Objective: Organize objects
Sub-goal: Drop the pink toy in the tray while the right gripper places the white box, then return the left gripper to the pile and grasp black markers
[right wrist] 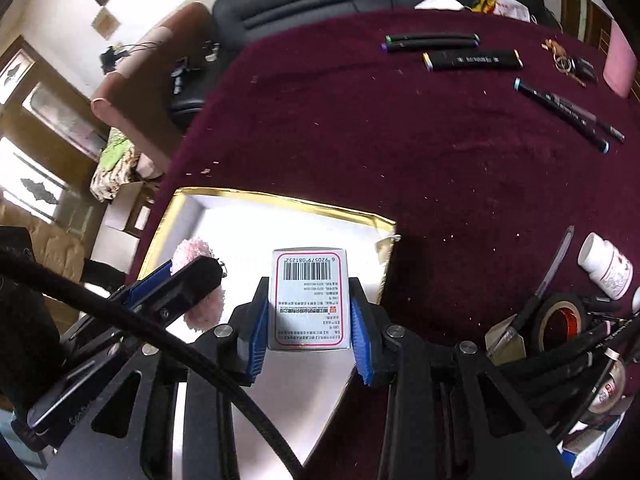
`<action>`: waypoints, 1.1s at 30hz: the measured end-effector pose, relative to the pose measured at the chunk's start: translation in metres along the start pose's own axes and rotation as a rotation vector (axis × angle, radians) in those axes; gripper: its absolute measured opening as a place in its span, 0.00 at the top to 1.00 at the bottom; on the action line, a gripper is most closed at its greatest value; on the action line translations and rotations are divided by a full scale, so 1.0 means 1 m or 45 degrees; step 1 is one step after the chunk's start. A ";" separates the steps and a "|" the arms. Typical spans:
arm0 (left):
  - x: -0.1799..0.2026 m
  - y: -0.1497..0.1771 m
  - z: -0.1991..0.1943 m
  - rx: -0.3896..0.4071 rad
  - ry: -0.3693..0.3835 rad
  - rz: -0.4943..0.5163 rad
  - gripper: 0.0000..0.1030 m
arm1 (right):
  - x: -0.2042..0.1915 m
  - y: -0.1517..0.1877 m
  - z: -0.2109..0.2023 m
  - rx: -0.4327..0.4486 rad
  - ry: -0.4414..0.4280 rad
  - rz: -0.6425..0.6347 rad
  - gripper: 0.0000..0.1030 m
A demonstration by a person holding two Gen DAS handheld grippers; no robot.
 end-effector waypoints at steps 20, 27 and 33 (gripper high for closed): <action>-0.025 -0.008 0.023 -0.024 0.109 -0.251 0.42 | 0.015 -0.003 0.010 0.032 0.020 0.035 0.66; -0.047 0.011 0.005 0.088 0.111 -0.469 0.41 | 0.014 -0.004 0.007 0.042 -0.028 0.031 0.58; -0.076 0.043 -0.002 0.150 0.113 -0.759 0.41 | 0.015 0.005 -0.017 0.117 -0.051 0.043 0.56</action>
Point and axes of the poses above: each gripper's, at about its wrist camera, not at the fingertips, and z roughly the way its jaws point, x to its right, y to its underside, the point moved 3 cm from there along z, roughly the way its jaws point, and after that the axes turned 9 degrees about -z, right-handed, at the moved point
